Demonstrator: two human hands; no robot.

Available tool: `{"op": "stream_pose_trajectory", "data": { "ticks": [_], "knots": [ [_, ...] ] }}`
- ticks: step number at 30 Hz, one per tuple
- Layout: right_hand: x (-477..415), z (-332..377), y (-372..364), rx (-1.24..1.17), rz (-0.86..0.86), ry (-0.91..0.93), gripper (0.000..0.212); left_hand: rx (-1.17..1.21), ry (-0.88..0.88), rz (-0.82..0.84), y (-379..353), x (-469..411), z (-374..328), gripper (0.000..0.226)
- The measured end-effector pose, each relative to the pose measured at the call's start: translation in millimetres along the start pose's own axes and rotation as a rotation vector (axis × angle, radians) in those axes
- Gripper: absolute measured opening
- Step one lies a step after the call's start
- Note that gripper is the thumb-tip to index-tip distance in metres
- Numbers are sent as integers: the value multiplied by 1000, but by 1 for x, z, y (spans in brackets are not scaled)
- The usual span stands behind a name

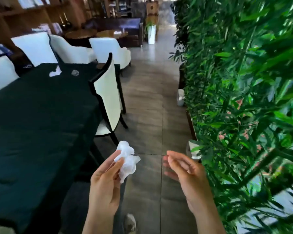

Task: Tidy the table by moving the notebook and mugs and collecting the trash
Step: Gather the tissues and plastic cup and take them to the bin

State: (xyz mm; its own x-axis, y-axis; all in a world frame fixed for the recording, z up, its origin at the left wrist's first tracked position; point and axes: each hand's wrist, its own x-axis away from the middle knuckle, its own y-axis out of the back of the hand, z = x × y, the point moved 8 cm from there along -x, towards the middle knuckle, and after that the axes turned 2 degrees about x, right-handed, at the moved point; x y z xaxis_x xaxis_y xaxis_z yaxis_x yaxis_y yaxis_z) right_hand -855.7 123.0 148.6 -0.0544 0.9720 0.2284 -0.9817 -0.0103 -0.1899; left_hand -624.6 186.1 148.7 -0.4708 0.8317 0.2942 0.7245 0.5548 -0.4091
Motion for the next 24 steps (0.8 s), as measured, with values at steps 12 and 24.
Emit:
{"op": "stream_pose_trajectory", "data": {
  "ticks": [12, 24],
  "knots": [
    [-175, 35, -55, 82, -96, 62, 16, -17, -17, 129, -75, -177, -45, 39],
    [-334, 80, -116, 77, -118, 88, 19, -44, -43, 164, -135, -351, -91, 23]
  ]
}}
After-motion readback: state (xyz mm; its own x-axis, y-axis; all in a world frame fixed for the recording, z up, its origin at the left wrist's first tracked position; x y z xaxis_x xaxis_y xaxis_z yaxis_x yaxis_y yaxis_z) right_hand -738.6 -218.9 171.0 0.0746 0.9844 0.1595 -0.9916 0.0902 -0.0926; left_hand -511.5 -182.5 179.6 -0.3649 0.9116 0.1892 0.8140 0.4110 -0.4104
